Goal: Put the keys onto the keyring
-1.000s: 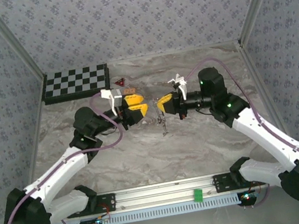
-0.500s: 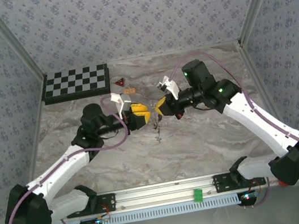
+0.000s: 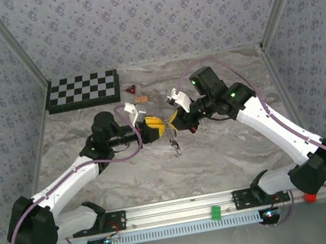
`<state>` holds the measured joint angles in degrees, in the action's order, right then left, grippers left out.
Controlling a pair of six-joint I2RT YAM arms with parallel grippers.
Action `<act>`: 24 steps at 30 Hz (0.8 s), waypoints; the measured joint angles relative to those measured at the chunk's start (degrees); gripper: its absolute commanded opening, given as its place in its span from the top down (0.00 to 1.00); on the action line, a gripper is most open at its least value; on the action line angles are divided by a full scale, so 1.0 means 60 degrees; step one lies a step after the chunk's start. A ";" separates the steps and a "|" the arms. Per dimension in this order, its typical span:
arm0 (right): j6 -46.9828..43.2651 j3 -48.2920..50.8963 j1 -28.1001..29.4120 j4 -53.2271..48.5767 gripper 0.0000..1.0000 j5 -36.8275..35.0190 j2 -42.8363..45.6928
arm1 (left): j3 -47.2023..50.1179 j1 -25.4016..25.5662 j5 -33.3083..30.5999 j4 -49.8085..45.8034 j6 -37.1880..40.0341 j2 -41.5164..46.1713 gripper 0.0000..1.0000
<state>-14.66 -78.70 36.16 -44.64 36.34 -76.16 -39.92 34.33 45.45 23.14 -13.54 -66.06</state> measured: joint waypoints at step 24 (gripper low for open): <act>-0.0004 0.0000 0.0222 0.0051 1.00 -0.0175 0.0000 | -0.0240 -0.0007 0.0798 0.0601 -0.0361 -0.0328 0.74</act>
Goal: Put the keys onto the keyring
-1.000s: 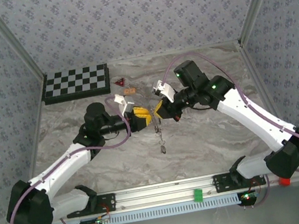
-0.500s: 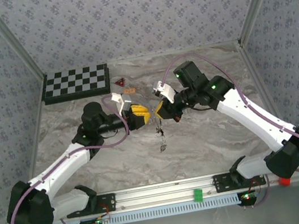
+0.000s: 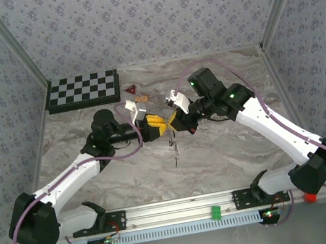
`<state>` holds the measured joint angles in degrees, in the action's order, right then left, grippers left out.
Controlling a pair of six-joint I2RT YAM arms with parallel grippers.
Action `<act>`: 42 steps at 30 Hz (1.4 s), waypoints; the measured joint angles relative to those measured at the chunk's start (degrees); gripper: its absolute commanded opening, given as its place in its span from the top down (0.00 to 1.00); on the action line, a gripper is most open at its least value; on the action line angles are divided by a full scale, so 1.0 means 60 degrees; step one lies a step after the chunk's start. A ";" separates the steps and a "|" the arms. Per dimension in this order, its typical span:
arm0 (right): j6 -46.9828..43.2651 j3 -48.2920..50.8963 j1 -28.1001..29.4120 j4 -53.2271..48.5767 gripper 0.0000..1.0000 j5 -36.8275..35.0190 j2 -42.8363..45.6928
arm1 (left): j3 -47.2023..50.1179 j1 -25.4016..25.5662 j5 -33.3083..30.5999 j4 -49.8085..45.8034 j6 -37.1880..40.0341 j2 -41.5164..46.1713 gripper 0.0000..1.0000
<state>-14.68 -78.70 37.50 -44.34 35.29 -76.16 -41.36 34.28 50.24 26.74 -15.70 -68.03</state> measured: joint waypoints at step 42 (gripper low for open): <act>0.0157 0.0532 -0.0317 0.0878 1.00 0.0696 0.0302 | -0.0346 0.0109 0.0306 -0.0200 0.0102 -0.0127 0.93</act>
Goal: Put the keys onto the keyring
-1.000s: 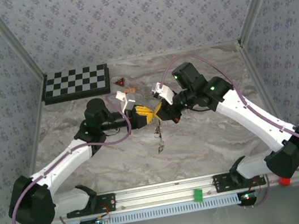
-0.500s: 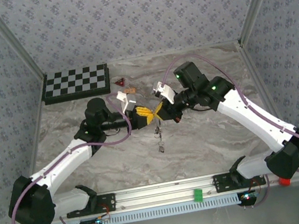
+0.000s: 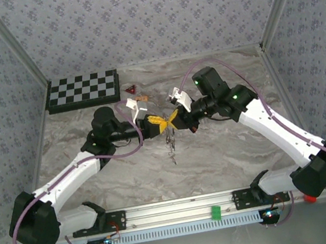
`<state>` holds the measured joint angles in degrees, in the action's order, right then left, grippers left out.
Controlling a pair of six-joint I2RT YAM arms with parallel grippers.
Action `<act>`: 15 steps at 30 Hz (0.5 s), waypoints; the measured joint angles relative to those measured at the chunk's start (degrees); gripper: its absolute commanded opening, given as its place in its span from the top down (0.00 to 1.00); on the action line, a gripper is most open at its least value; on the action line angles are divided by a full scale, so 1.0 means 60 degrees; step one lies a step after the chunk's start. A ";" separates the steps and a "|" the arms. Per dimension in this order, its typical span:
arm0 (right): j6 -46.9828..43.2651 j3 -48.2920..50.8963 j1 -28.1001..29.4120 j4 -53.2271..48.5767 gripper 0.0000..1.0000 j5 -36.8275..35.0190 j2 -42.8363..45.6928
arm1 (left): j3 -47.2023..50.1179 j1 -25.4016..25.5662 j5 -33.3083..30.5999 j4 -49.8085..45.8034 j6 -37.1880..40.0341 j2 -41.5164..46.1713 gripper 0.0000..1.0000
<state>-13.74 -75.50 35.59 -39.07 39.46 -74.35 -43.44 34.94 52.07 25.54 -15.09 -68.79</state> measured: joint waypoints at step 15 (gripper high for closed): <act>0.0535 0.0637 -0.0073 0.0787 0.73 0.0324 0.0295 | 0.0193 0.0022 -0.0066 0.0284 -0.0102 0.0051 1.00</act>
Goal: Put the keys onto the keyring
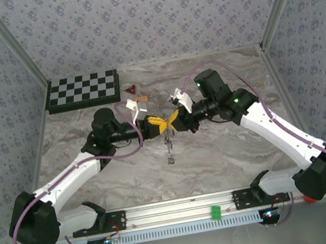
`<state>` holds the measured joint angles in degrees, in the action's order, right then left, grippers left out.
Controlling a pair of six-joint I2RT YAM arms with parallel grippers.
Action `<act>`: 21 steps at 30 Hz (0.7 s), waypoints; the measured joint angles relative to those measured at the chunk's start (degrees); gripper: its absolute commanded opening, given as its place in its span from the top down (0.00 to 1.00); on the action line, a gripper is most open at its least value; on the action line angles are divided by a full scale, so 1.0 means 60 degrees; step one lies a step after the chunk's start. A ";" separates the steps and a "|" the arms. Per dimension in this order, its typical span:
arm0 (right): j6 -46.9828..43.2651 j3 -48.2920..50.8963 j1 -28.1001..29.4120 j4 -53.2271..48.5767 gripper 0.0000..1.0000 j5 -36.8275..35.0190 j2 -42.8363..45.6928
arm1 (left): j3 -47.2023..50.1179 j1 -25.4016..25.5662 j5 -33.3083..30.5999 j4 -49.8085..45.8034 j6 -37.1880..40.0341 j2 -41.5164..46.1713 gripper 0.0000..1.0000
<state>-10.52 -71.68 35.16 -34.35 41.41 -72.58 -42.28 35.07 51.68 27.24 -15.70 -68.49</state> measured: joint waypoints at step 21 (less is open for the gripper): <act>0.2222 0.2947 -0.0940 0.4153 0.71 0.0368 0.2160 | 0.0525 0.0168 -0.0841 0.1759 -0.0885 0.0528 1.00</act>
<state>2.81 -54.00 29.52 -9.43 43.62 -59.61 -39.13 36.07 46.63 37.80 -21.02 -65.32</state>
